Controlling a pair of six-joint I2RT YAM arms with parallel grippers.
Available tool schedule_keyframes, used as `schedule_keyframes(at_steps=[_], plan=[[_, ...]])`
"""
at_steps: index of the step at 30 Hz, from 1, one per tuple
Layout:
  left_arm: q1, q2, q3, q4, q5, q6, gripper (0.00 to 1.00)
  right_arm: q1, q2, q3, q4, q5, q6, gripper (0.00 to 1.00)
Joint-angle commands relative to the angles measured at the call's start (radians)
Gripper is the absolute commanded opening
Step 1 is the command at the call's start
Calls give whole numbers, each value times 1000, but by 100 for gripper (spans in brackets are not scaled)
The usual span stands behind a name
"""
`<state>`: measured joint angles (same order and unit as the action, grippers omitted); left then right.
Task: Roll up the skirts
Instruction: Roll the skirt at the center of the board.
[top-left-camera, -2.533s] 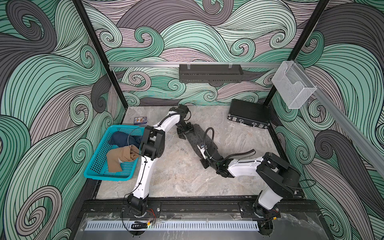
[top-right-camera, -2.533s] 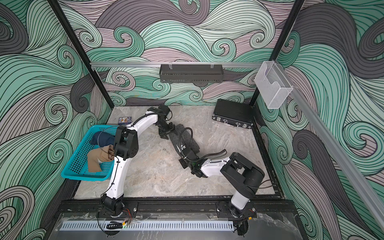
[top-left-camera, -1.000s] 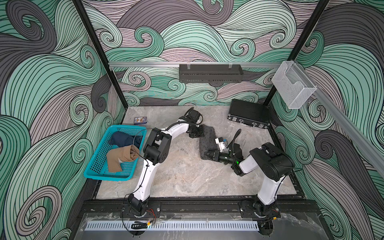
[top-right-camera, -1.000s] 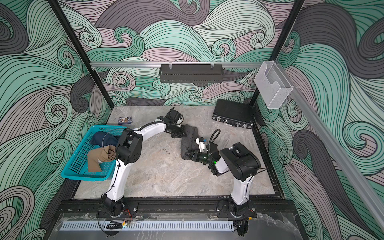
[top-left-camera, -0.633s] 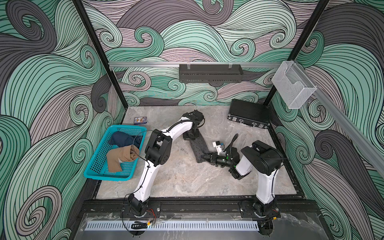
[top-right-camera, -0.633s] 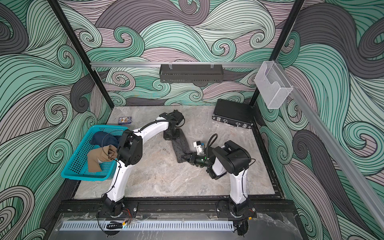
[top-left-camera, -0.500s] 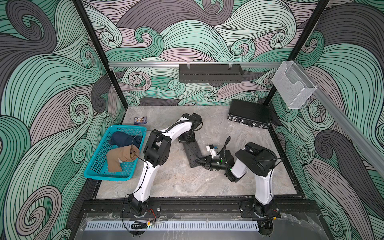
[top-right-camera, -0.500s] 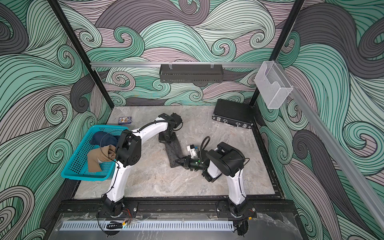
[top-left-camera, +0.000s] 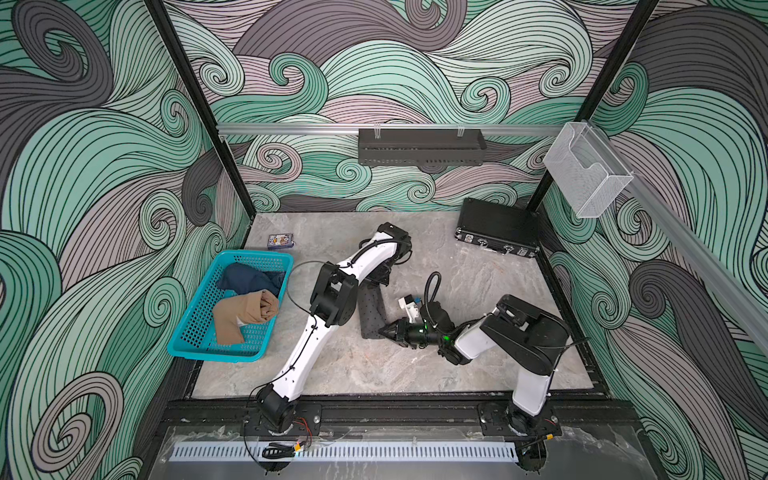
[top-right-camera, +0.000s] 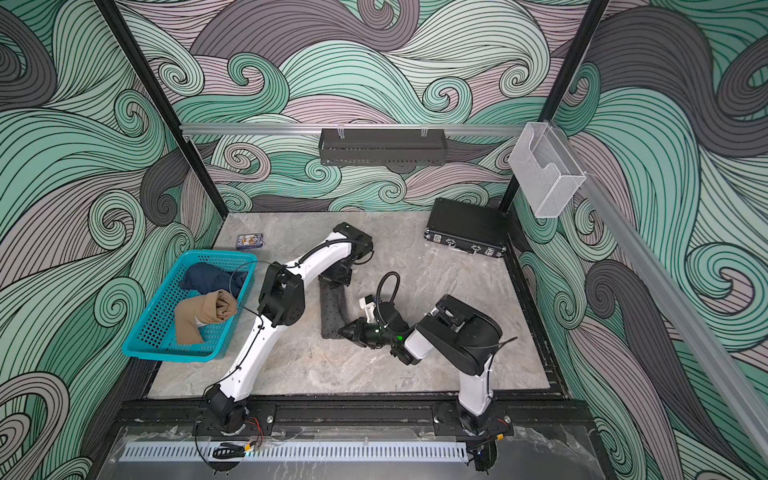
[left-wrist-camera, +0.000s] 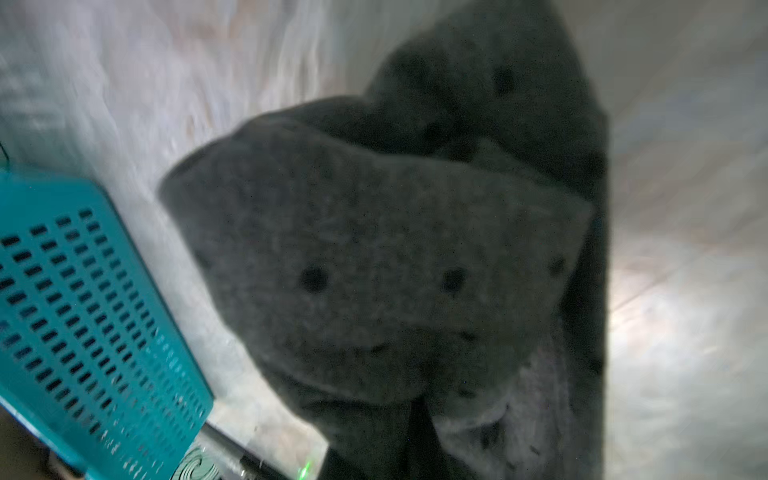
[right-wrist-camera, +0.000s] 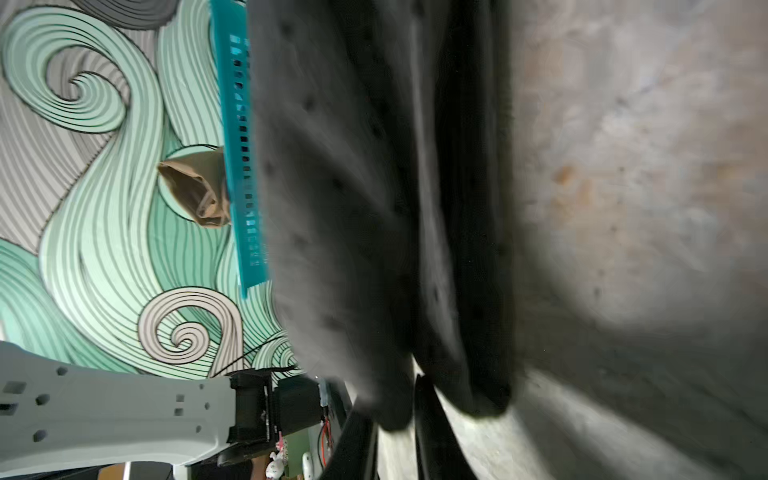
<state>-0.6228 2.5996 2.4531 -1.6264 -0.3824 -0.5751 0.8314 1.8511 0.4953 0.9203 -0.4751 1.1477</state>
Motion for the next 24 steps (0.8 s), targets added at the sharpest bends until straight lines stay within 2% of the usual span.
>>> schedule_keyframes(at_steps=[1, 3, 5, 8, 10, 13, 18, 24], plan=[[-4, 123, 71, -168, 39, 14, 0, 3, -16, -8, -207, 47, -83, 25], [-6, 147, 90, -155, 64, 7, 0, 3, -38, -6, -226, 64, -133, 30], [-10, 162, 91, -131, 95, 16, 0, 3, -80, -3, -287, 102, -204, 41], [-12, 178, 88, -113, 114, -7, 0, 20, -185, 9, -447, 215, -361, 54], [-13, 186, 88, -108, 130, -16, 0, 44, -266, 10, -519, 305, -443, 67], [-16, 186, 87, -103, 150, -20, 0, 70, -333, 32, -566, 389, -483, 80], [-21, 164, 66, -103, 153, -20, 0, 72, -265, 187, -685, 376, -457, 93], [-24, 128, 9, -87, 146, -28, 0, 66, -139, 326, -718, 316, -427, 97]])
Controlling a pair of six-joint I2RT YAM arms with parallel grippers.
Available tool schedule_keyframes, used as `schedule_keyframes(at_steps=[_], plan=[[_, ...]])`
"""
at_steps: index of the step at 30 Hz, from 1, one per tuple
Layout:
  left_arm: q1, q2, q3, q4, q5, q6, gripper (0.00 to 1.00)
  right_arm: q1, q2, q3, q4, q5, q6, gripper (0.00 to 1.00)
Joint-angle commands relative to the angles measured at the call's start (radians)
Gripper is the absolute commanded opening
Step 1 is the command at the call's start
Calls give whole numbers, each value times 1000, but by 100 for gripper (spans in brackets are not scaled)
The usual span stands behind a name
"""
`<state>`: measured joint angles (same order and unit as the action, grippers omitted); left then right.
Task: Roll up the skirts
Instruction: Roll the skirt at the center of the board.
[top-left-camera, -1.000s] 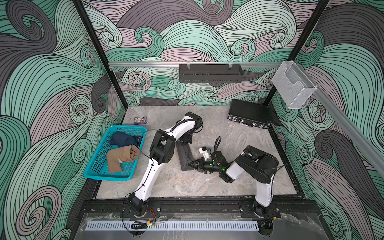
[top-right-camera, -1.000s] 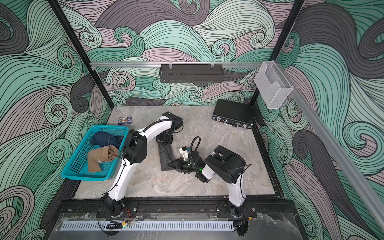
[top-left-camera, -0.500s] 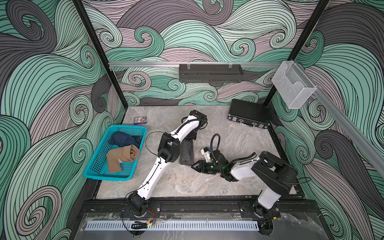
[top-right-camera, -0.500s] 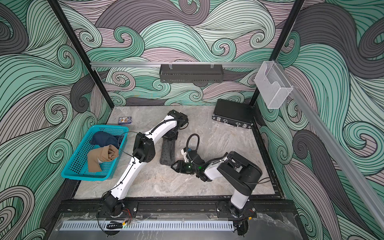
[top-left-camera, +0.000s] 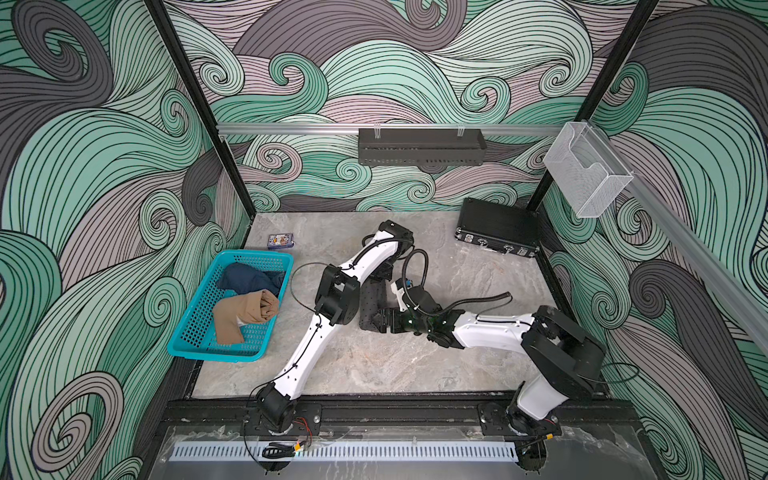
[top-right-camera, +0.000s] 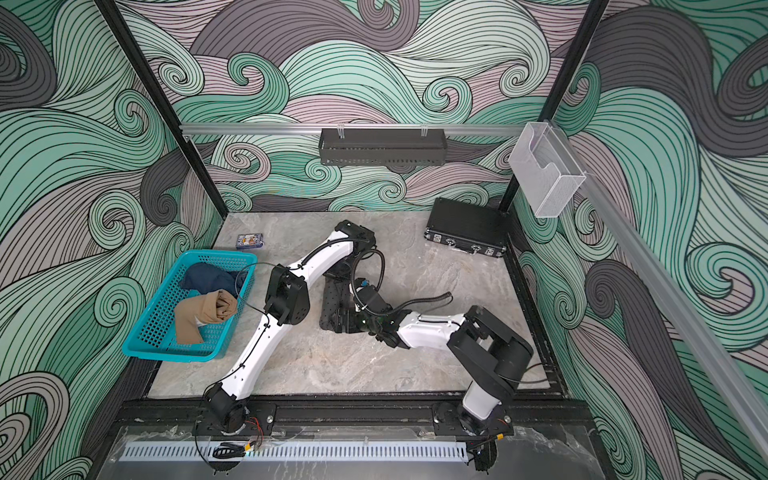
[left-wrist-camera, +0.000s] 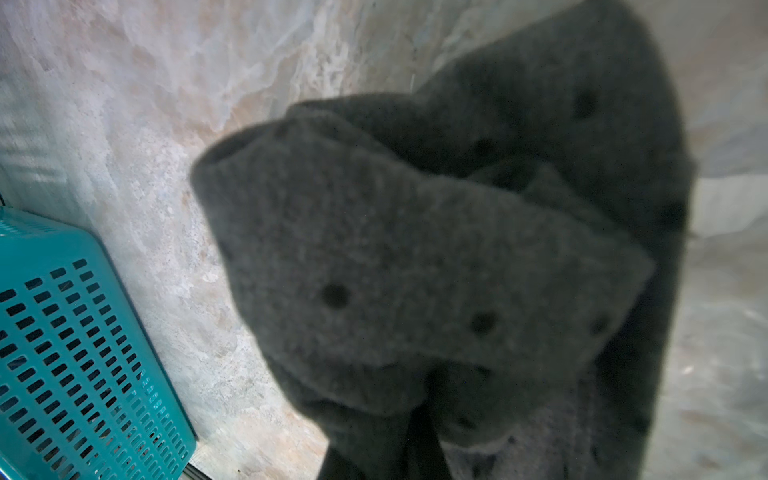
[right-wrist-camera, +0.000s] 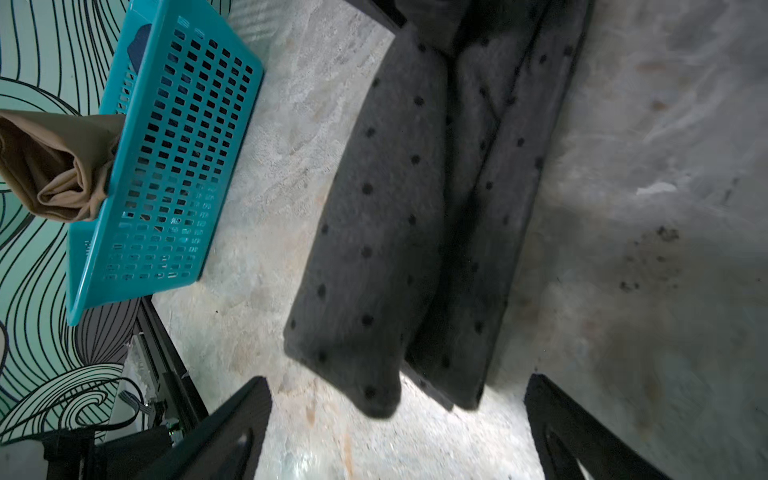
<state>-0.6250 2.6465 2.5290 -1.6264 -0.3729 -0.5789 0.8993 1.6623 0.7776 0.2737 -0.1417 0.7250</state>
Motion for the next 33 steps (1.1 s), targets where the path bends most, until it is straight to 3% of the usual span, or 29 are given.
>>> schedule_keyframes(at_steps=[1, 5, 10, 13, 15, 17, 19, 23, 27, 30, 33], plan=[[-21, 81, -66, -92, 131, -26, 0, -3, 69, 57, -70, -16, -1, 97], [-22, 74, -67, -88, 150, -22, 0, -35, 149, 84, -54, -62, 25, 92], [-21, 73, -62, -92, 157, -16, 0, -75, 189, 30, 45, -119, 52, 53], [-16, 54, -59, -86, 164, -18, 1, -116, 209, -32, 144, -173, 79, 38], [-7, 24, -58, -75, 168, -24, 10, -145, 232, -62, 204, -216, 97, 29], [10, -17, -56, -47, 191, -23, 27, -177, 266, -95, 288, -266, 133, 12], [30, -54, -38, -24, 227, -17, 34, -199, 300, -121, 365, -305, 166, 0], [70, -137, -2, 50, 311, 12, 52, -211, 341, -143, 400, -339, 181, 0], [126, -232, -42, 138, 403, 54, 55, -218, 353, -169, 438, -355, 215, 0], [176, -356, -237, 271, 505, 88, 55, -222, 353, -184, 446, -367, 229, 0], [217, -556, -563, 523, 573, 89, 55, -234, 356, -204, 471, -377, 248, 0]])
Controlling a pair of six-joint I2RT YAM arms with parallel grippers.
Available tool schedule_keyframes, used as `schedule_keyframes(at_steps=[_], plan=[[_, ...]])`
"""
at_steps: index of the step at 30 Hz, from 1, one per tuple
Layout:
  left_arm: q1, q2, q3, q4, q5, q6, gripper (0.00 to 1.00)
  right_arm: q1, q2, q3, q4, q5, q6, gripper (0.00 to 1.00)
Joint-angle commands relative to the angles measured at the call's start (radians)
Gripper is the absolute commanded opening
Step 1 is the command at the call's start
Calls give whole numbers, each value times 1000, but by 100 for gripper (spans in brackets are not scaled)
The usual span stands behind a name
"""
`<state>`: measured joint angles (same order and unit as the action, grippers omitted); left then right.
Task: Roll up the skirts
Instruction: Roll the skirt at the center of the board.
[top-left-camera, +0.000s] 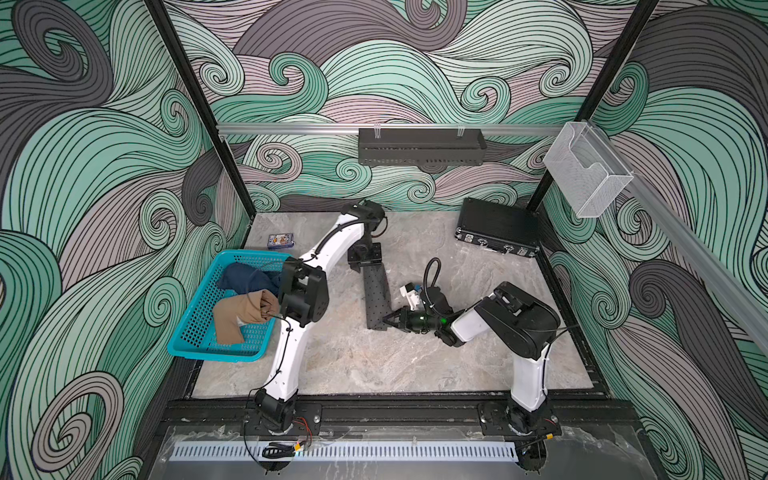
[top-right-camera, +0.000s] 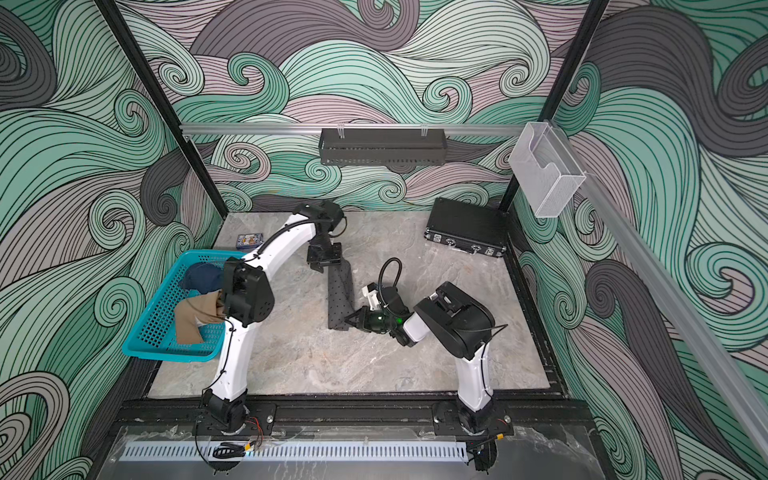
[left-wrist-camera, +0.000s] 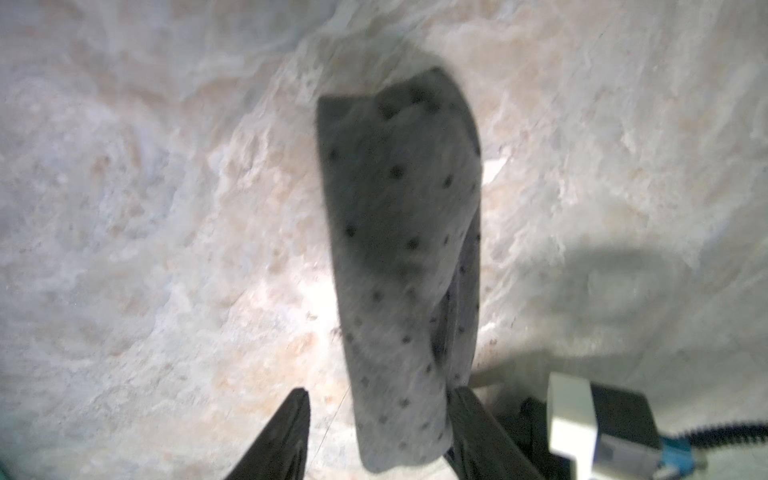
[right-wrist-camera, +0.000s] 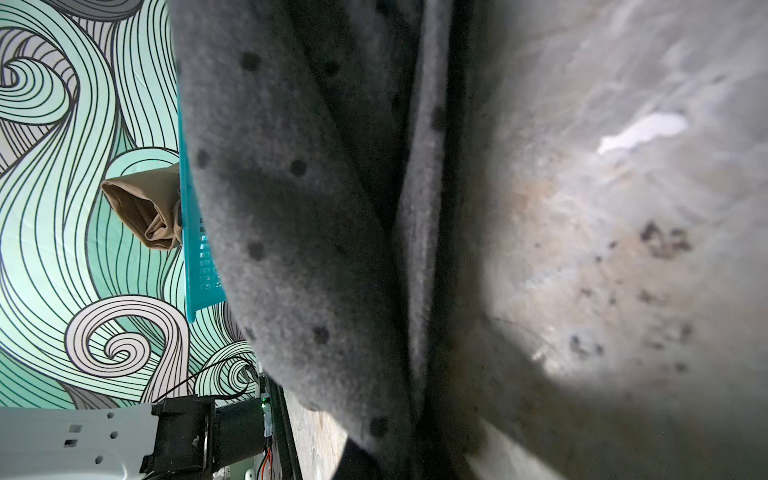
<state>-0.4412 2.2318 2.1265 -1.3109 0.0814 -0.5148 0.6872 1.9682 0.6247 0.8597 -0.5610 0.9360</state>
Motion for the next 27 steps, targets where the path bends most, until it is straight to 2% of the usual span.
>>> schedule_keyframes(at_steps=[1, 3, 5, 9, 16, 19, 22, 27], plan=[[53, -207, -274, 299, 174, 14, 54, -29, 55, -57, -99, 35, 47, 0], [95, -313, -485, 493, 301, -16, 53, -39, 65, -59, -83, 20, 55, 0], [128, -394, -665, 660, 368, -42, 50, -47, 69, -59, -85, 7, 50, 0], [126, -436, -878, 902, 484, -81, 51, -60, 76, -57, -92, -6, 45, 0], [116, -346, -974, 1070, 491, -152, 52, -74, 116, -47, -85, -37, 49, 0], [117, -302, -1017, 1205, 549, -213, 53, -77, 132, -36, -90, -56, 43, 0], [112, -251, -1000, 1236, 581, -237, 54, -82, 144, -26, -110, -68, 29, 0], [99, -244, -1004, 1306, 618, -238, 56, -101, 166, -16, -134, -89, 10, 0]])
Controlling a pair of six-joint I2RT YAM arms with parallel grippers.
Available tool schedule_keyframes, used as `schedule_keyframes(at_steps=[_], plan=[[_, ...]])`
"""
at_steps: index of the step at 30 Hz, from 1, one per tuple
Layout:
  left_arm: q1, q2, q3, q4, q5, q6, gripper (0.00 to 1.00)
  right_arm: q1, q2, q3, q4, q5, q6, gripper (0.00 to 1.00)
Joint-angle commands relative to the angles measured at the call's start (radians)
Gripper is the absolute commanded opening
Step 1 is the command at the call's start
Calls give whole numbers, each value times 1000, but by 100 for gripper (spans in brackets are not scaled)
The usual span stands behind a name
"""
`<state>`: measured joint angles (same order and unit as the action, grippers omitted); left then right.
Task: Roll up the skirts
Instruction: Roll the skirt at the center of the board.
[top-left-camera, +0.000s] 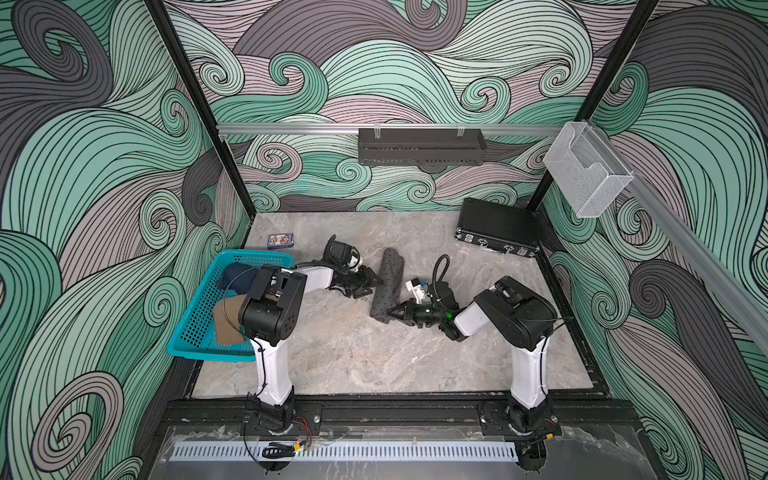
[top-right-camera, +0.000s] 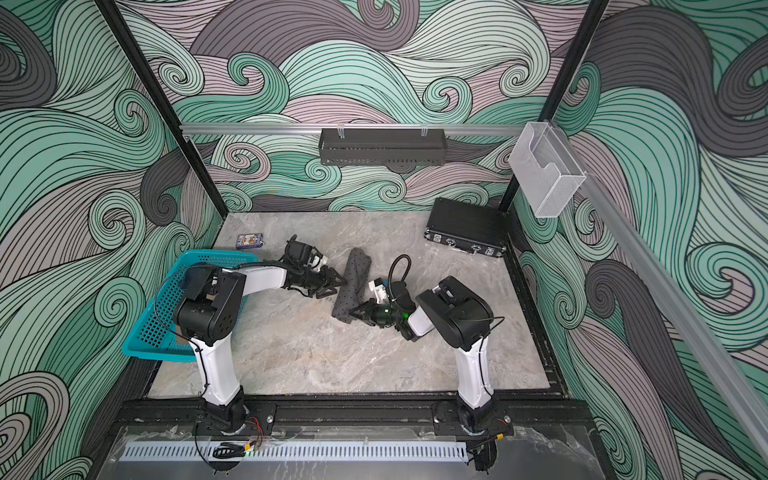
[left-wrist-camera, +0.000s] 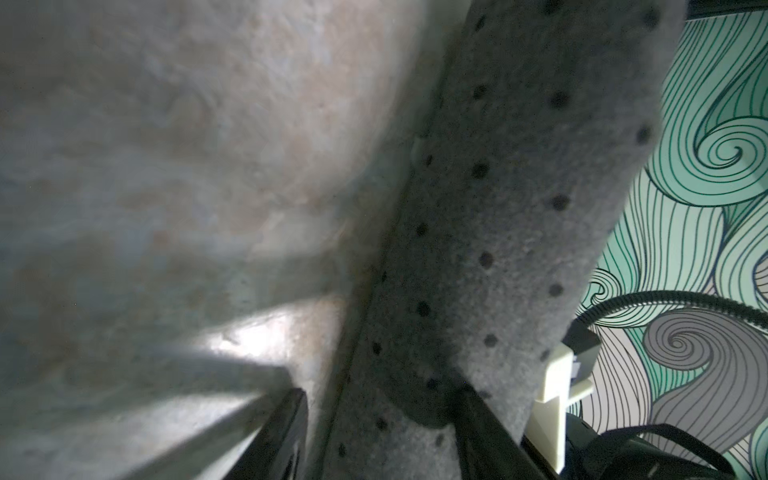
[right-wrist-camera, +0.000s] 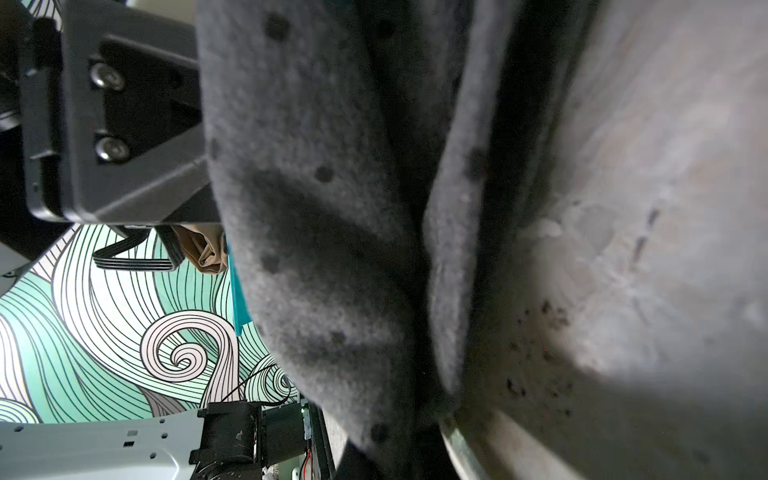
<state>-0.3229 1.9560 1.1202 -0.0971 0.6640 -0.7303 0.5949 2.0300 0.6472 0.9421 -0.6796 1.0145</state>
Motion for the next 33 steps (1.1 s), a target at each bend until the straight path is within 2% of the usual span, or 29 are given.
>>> schedule_keyframes(at_steps=[1, 10, 13, 15, 18, 20, 22, 28, 29, 30, 33], plan=[[-27, 48, 21, 75, 53, -14, 56, -12, 107, -33, -229, 26, -77, 0], [-107, 156, 168, -67, 86, 69, 57, -34, 106, -2, -308, 24, -126, 0], [-124, 157, 191, -103, 46, 100, 53, -44, 107, -8, -307, 24, -132, 0], [-137, 155, 201, -129, 8, 115, 45, -50, 103, -12, -312, 28, -137, 0], [-169, 155, 238, -215, -93, 146, 23, -55, 92, -20, -301, 32, -129, 0], [-182, 137, 225, -212, -153, 140, 3, -55, 69, -40, -277, 50, -115, 1], [-200, 107, 193, -195, -233, 127, 0, -55, 44, -58, -274, 77, -112, 14], [-268, 40, 110, -174, -408, 84, 0, -70, 3, -95, -240, 128, -79, 39], [-279, 34, 102, -177, -433, 78, 0, -73, -6, -101, -232, 131, -72, 52], [-290, 26, 99, -194, -467, 73, 0, -75, -20, -111, -226, 141, -67, 60], [-299, 31, 118, -238, -526, 69, 0, -77, -77, -145, -232, 182, -73, 64]])
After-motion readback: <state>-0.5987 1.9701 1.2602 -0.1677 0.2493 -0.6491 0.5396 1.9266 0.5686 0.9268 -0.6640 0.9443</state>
